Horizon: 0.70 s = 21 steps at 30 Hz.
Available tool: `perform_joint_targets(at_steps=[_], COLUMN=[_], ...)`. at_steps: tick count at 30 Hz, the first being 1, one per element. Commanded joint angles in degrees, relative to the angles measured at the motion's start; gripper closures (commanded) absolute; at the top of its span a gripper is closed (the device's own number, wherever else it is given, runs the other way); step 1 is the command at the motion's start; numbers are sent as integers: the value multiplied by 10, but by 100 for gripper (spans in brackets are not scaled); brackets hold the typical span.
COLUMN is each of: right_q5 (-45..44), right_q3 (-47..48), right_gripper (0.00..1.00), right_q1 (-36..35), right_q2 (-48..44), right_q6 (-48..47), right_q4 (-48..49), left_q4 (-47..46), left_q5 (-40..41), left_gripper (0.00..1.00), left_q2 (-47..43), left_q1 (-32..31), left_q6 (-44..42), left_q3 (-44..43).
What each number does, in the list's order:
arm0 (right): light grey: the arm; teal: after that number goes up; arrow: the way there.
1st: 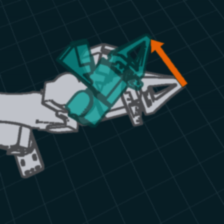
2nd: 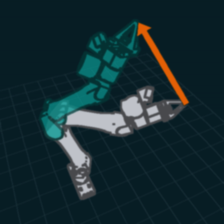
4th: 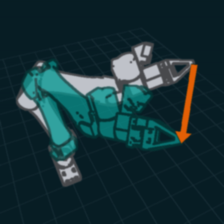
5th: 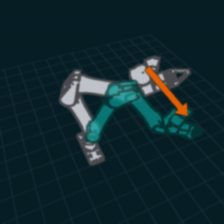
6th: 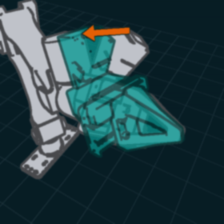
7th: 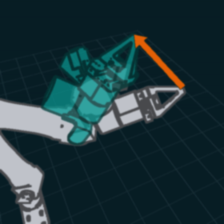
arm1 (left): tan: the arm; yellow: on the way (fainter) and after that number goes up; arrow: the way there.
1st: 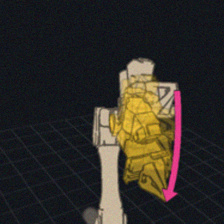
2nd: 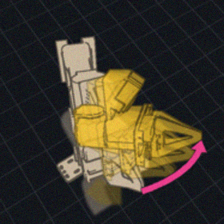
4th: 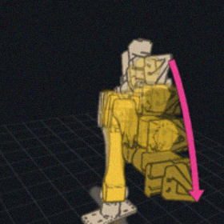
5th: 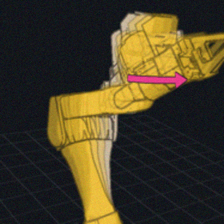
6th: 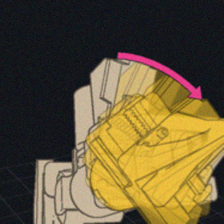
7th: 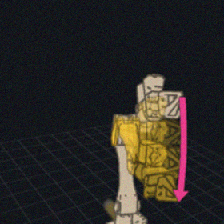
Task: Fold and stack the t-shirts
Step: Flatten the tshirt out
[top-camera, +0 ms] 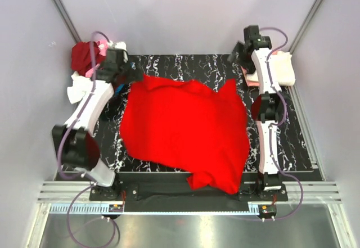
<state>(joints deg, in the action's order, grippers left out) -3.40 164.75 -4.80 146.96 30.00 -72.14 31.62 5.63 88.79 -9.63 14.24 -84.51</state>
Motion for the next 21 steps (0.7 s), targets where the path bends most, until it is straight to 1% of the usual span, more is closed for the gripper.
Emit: perform_joint_targets(at_steps=[1,2,3,4,5,7,9,10,11,12,13,14,16,17,19,20,21], right_q5=[-14,-7,-8,-15,-15,-7,5,4,4,7,8,9,16,22,37,54,68], right_q3=[-232,-298,-340,-362,-364,-348,-360,-395,-422,-454,-522,-554,-618,-629,-638,-638,-636], right_gripper=[0,0,0,0,0,0,0,0,0,0,0,0,0,2,9,15,18], right_q1=[-13,-12,-12,-12,-12,-12,-12,-12,-12,-12,-12,-12,-11,-10,-6,-4,-4], right_q2=[-216,-302,-333,-351,-363,-362,-374,-383,-410,-427,-443,-469,-482,-477,-453,-443,-435], right_q6=[-4,-5,-4,-8,-12,-25,-37,-40,-42,-42,-42,-42,-44,-48,-50,-50,-51], right_q4=[-5,48,101,106,98,62,53,55,65,95,114,149,171,178,184,187,192], left_q4=[-9,-9,-2,6,25,34,36,38,39,37,29,26,13,7,-9,-15,-19], left_q5=[-120,-118,-114,-110,-105,-97,-89,-85,-85,-87,-90,-89,-86,-87,-91,-92,-91], left_gripper=[1,1,1,1,1,1,1,1,1,1,1,1,1,1,1,2,2], left_q2=[-70,-79,-92,-98,-107,-140,-165,-194,-207,-222,-236,-261,-283,-302,-317,-328,-333], left_q1=[-6,-6,-6,-6,-6,-7,-8,-8,-9,-11,-18,-21,-35,-38,-47,-49,-50], left_q6=[40,42,41,41,41,45,49,58,62,66,70,77,96,100,119,122,127], left_q3=[20,24,22,22,22,42,83,100,135,157,179,224,269,311,351,384,400])
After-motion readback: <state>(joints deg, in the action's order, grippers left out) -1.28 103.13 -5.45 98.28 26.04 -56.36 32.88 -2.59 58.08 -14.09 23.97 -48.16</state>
